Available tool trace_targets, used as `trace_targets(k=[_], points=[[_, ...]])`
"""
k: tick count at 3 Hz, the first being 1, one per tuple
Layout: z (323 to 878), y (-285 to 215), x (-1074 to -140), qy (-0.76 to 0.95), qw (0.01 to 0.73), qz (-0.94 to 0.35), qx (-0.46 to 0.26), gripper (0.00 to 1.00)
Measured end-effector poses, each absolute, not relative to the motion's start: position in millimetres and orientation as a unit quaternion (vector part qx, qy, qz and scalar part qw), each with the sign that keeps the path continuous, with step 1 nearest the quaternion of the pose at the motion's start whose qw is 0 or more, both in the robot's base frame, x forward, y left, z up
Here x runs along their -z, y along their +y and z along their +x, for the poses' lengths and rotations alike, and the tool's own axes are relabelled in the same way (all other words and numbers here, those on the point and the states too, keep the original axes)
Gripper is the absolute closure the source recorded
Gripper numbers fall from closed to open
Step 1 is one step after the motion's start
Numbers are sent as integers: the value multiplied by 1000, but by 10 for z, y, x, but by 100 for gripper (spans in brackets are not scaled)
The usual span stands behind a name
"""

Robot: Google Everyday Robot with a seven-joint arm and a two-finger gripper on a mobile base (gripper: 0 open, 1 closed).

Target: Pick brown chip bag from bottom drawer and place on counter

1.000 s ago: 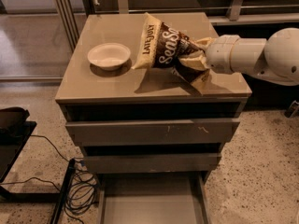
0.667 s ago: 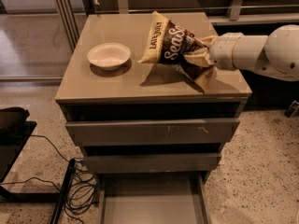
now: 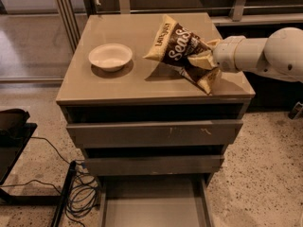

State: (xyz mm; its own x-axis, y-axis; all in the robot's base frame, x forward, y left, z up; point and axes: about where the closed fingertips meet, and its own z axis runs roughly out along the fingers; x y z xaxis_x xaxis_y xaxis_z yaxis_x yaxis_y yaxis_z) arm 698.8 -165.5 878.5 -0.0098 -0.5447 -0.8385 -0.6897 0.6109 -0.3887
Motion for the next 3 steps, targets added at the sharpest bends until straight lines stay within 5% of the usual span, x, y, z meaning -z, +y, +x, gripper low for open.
trace_targets(k=[3], points=[[6988, -1654, -8785, 708, 552, -436, -66, 12]])
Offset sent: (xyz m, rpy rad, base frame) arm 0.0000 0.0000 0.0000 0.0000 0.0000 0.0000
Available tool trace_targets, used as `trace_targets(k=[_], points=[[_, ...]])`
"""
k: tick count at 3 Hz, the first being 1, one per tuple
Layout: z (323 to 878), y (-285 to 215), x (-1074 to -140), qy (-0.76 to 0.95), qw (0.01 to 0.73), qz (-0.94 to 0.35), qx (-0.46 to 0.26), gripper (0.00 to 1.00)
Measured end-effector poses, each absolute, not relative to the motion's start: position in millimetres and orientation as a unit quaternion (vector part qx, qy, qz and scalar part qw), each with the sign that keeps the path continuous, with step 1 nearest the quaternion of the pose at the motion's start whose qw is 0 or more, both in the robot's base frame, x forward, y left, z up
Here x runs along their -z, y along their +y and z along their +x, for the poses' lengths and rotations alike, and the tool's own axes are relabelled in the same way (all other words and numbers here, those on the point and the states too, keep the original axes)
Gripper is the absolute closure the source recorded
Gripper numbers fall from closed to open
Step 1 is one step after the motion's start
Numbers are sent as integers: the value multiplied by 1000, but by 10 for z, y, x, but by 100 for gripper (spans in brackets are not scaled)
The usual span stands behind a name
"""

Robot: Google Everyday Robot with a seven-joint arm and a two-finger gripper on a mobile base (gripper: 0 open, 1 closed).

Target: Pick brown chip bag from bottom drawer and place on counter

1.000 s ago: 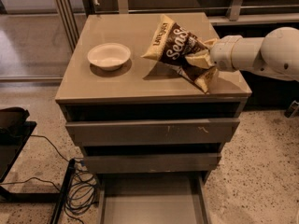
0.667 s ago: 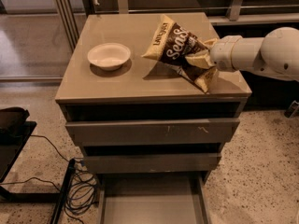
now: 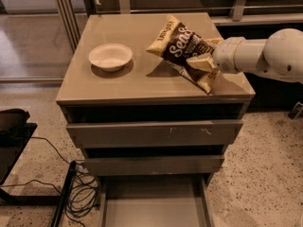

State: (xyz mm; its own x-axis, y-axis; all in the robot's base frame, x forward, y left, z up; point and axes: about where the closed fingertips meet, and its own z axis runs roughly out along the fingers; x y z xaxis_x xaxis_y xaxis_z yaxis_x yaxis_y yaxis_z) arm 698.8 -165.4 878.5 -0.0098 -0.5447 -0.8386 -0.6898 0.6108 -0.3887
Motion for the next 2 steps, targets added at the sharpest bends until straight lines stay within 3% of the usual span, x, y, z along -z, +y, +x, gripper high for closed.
trace_targets(k=[1, 2], points=[[6988, -1654, -8785, 708, 552, -436, -66, 0], [6988, -1654, -8784, 708, 552, -436, -66, 0]])
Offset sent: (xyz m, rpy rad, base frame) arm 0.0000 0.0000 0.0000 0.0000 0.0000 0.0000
